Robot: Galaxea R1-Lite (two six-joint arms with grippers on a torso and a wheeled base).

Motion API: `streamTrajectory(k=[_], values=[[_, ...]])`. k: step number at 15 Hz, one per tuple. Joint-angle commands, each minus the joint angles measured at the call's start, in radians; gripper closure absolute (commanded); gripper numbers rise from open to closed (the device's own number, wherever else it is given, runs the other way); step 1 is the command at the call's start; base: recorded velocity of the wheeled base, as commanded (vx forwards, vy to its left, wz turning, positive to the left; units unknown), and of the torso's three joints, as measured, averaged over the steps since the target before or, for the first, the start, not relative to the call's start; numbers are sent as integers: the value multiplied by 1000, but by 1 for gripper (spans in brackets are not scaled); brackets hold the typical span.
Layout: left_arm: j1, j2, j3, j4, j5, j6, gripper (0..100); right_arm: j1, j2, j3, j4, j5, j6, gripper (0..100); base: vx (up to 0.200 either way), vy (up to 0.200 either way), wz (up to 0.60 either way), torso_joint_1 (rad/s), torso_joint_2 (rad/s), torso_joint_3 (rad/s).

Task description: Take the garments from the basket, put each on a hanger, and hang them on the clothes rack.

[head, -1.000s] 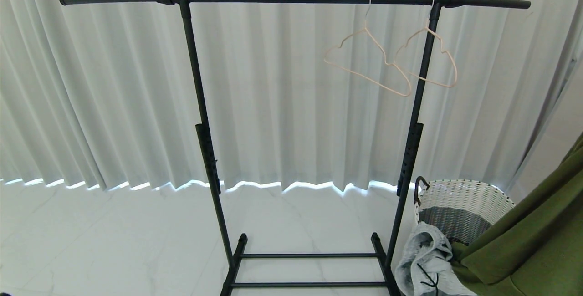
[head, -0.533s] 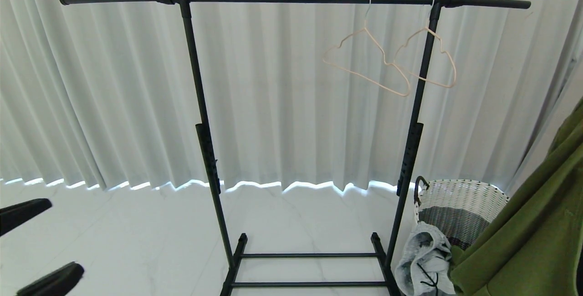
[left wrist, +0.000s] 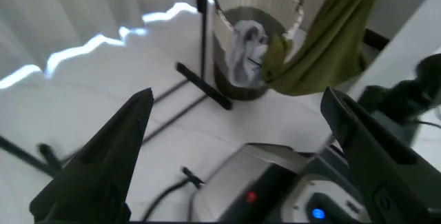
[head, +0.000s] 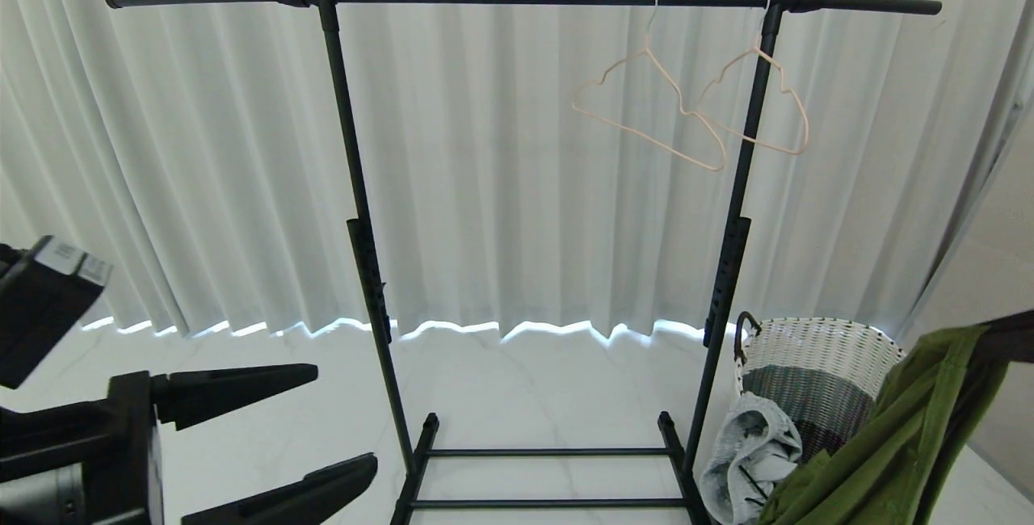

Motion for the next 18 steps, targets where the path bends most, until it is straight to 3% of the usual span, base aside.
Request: streamTrajectory(k=[1,5,7,10,12,18], values=[[-126,101,-19,-1,63,-76,0,-1,-121,196,-101,-1,51,100,0,0,0,0,0,0],[-368,292,-117,-4,282,-277,0,6,-164,291,-233,3,174,100,0,0,0,0,0,0],[-446,388,-165,-4,338,-366,0,7,-167,352,-333,10,183,100,0,0,0,0,0,0],[-515,528,-232,-12,385,-421,0,52,-172,438,-506,62,234,100,0,0,0,0,0,0],[-549,627,-269,-84,404,-438,0,85,-167,453,-583,62,280,100,0,0,0,0,0,0],[-634,861,-367,-153,408,-557,0,96,-130,463,-630,64,305,100,0,0,0,0,0,0]])
